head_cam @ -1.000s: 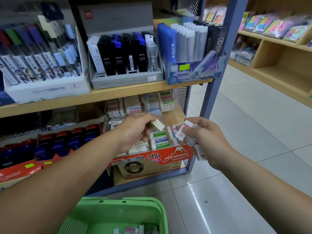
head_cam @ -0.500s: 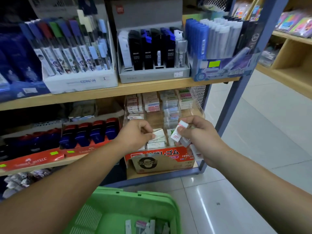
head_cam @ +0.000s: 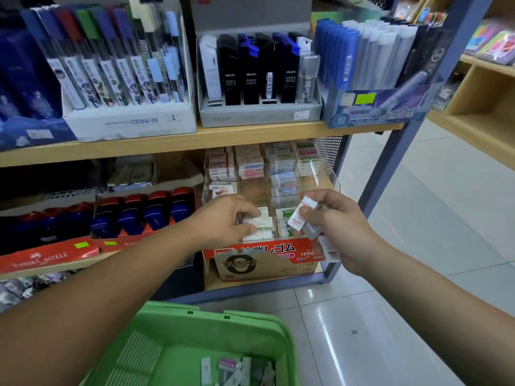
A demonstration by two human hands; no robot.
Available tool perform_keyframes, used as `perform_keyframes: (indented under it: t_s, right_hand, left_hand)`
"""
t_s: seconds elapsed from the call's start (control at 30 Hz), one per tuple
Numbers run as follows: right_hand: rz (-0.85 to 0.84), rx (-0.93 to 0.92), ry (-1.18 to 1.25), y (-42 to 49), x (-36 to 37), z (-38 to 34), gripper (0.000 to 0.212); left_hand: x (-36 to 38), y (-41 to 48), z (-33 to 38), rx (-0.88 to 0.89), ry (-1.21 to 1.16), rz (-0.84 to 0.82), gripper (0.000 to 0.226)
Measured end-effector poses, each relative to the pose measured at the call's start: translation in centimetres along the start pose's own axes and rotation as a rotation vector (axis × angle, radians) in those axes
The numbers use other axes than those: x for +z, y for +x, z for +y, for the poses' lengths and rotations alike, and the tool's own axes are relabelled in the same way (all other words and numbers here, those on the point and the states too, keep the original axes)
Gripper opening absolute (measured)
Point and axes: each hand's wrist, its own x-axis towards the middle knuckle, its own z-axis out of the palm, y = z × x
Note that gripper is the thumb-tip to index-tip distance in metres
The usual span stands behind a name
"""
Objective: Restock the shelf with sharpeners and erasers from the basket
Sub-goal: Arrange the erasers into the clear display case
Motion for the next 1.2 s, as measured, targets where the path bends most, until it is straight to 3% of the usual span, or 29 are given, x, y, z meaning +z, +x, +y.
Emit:
perform_keyframes:
  t_s: [0.37, 0.47, 0.63, 0.73, 0.83, 1.0, 1.2]
  right_hand:
    - [-0.053, -0.003, 0.053, -0.2, 0.5, -0.2, 0.023]
    - [-0.082, 0.011, 0.074, -0.1, 0.5, -0.3, 0.020]
    - [-0.102, 0.011, 0.045, -0.4, 1.1, -0.1, 0.016]
    - [-0.135, 0.012, 0.046, -0.5, 1.7, -0.1, 0.018]
    - [-0.188, 0.009, 0.060, -0.4, 1.7, -0.4, 0.019]
    - [-0.188, -0.010, 0.008, -0.5, 2.0, -0.1, 0.020]
    - [-0.226, -0.021, -0.016, -0.8, 2.1, -0.5, 0.023]
  left_hand:
    - [0.1, -1.1, -0.1, 0.014, -0.113, -0.039, 0.018]
    - [0.1, -1.3, 0.5, 0.051, -0.066, 0.027, 0.023]
    - [0.2, -2.2, 3.9, 0.064, -0.396, 0.159, 0.049]
    - [0.5, -2.4, 4.7, 0.101, -0.358, 0.183, 0.031]
    - [0.0, -2.8, 4.5, 0.007, -0.560, 0.146, 0.022]
    - [-0.3, -4.0, 4.2, -0.079, -0.681, 0.027, 0.025]
    - [-0.4, -4.1, 4.0, -0.057, -0.707, 0.100, 0.029]
